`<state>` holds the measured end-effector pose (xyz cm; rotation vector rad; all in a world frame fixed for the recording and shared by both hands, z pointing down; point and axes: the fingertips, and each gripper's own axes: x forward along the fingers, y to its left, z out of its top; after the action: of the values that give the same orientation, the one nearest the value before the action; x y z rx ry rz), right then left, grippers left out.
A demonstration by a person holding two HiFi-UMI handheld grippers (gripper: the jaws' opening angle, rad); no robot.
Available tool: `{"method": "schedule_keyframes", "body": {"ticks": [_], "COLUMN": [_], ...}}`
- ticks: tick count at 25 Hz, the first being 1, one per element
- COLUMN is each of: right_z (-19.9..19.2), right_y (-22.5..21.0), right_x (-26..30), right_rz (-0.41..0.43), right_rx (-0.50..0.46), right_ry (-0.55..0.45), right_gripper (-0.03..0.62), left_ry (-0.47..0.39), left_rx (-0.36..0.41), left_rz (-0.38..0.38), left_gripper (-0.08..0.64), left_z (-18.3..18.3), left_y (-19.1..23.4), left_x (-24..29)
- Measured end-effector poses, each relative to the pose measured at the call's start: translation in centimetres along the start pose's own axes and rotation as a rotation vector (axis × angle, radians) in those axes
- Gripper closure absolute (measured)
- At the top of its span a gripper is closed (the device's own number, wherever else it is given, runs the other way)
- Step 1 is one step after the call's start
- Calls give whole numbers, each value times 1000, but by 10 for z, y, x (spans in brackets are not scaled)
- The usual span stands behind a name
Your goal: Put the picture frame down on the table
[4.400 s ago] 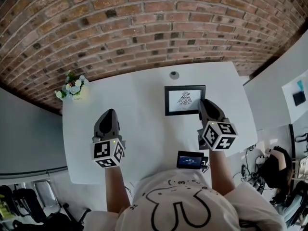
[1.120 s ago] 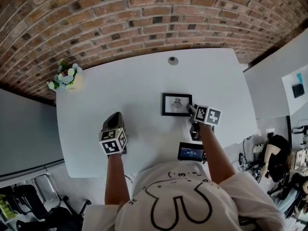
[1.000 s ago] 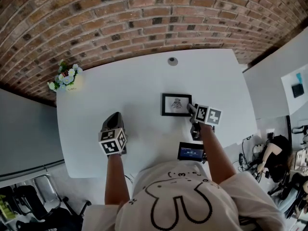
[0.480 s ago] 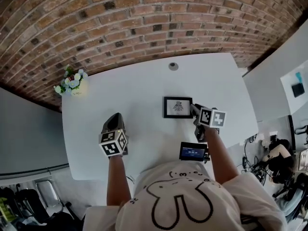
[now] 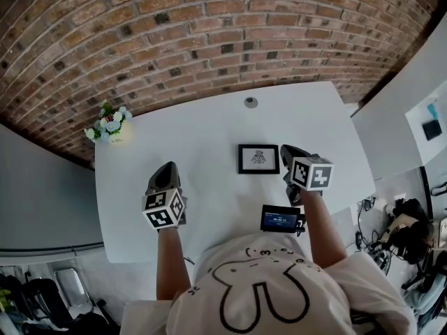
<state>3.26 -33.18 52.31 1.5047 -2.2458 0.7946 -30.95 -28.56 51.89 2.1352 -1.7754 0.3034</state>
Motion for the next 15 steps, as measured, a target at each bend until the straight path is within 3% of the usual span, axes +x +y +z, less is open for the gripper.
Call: {"method": "schedule_keyframes", "body": {"ticks": [5, 15], "right_z": [26, 77], "right_y": [10, 42], "right_x": [-22, -62], "right_rz": [-34, -10], "right_rx": [-77, -217], "right_ry": [-111, -297], "right_gripper": [575, 575], "left_ry": [-41, -173], "left_rx": [6, 52], "left_rz": [-7, -40], "left_gripper": [551, 551], "left_z": [17, 76], "left_y": [-4, -24], "left_x": [-7, -21]}}
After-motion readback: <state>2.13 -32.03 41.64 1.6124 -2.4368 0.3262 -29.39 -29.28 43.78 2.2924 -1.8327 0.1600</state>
